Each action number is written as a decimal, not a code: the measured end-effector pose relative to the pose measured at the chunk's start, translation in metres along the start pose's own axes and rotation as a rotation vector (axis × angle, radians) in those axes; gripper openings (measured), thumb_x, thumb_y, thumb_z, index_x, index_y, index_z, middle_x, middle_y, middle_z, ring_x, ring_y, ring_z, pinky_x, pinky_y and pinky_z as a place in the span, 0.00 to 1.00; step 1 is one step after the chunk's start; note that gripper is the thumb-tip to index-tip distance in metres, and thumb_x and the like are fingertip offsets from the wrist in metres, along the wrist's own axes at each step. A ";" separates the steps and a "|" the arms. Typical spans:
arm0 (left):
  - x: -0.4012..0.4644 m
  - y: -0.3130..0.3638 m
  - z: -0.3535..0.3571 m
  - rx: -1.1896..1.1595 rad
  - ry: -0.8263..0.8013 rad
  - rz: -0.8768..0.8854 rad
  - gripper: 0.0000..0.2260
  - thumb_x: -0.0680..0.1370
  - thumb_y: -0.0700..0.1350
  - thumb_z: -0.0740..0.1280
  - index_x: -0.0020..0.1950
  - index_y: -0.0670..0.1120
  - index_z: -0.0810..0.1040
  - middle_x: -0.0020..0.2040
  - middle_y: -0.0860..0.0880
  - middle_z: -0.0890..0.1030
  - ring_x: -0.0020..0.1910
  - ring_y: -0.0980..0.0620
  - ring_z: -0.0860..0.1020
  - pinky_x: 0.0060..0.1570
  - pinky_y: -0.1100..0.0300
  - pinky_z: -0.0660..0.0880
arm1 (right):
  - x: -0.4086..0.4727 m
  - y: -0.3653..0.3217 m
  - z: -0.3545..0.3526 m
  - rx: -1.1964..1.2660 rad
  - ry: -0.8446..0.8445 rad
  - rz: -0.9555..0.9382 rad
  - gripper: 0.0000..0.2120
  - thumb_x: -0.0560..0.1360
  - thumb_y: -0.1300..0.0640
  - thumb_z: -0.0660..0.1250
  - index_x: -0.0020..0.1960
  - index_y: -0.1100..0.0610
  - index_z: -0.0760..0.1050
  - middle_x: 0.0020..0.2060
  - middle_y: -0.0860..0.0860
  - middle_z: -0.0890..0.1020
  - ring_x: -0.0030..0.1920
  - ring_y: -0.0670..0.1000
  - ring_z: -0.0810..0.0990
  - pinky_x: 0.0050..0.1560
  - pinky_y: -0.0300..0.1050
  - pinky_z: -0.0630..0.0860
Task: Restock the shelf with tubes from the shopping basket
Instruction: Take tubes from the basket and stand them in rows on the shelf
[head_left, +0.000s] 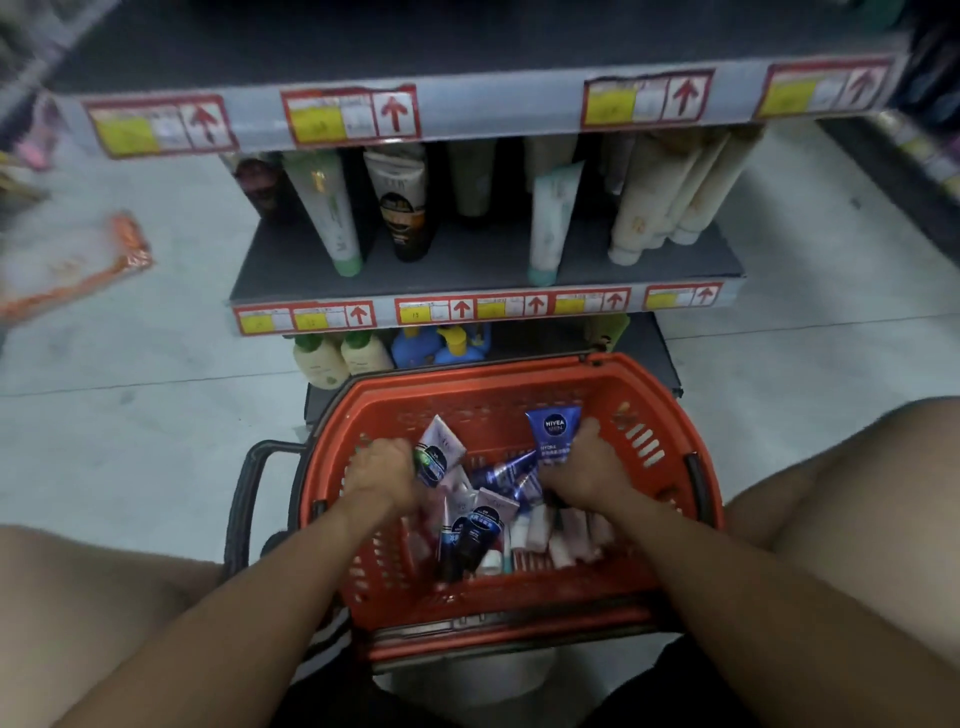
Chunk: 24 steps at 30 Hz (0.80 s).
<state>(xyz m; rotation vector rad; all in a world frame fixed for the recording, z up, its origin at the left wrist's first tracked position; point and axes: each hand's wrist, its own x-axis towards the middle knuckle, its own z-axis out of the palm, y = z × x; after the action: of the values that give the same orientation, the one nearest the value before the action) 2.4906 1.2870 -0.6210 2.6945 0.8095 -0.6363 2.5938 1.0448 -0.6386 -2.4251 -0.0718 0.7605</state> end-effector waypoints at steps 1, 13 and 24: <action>-0.007 0.000 -0.005 -0.021 0.020 -0.001 0.28 0.64 0.67 0.78 0.50 0.48 0.77 0.51 0.45 0.83 0.50 0.43 0.83 0.47 0.54 0.79 | -0.006 -0.008 -0.006 0.008 0.021 -0.042 0.34 0.70 0.55 0.78 0.67 0.59 0.61 0.53 0.54 0.78 0.52 0.59 0.81 0.47 0.47 0.73; -0.080 0.012 -0.097 -0.411 0.454 0.121 0.21 0.69 0.63 0.78 0.52 0.52 0.81 0.47 0.52 0.85 0.42 0.51 0.80 0.39 0.59 0.72 | -0.068 -0.091 -0.060 0.054 0.218 -0.424 0.31 0.70 0.49 0.77 0.64 0.50 0.62 0.47 0.46 0.83 0.42 0.49 0.83 0.45 0.55 0.83; -0.111 0.010 -0.214 -0.573 0.854 0.200 0.18 0.68 0.63 0.78 0.50 0.56 0.79 0.45 0.57 0.83 0.42 0.57 0.79 0.38 0.59 0.73 | -0.089 -0.194 -0.119 0.218 0.467 -0.698 0.31 0.67 0.40 0.76 0.62 0.39 0.62 0.51 0.40 0.83 0.49 0.43 0.84 0.49 0.52 0.83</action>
<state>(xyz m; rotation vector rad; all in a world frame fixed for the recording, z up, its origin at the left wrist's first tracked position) 2.4844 1.3047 -0.3800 2.3774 0.7124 0.7454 2.6066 1.1229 -0.4078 -2.0894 -0.5783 -0.1069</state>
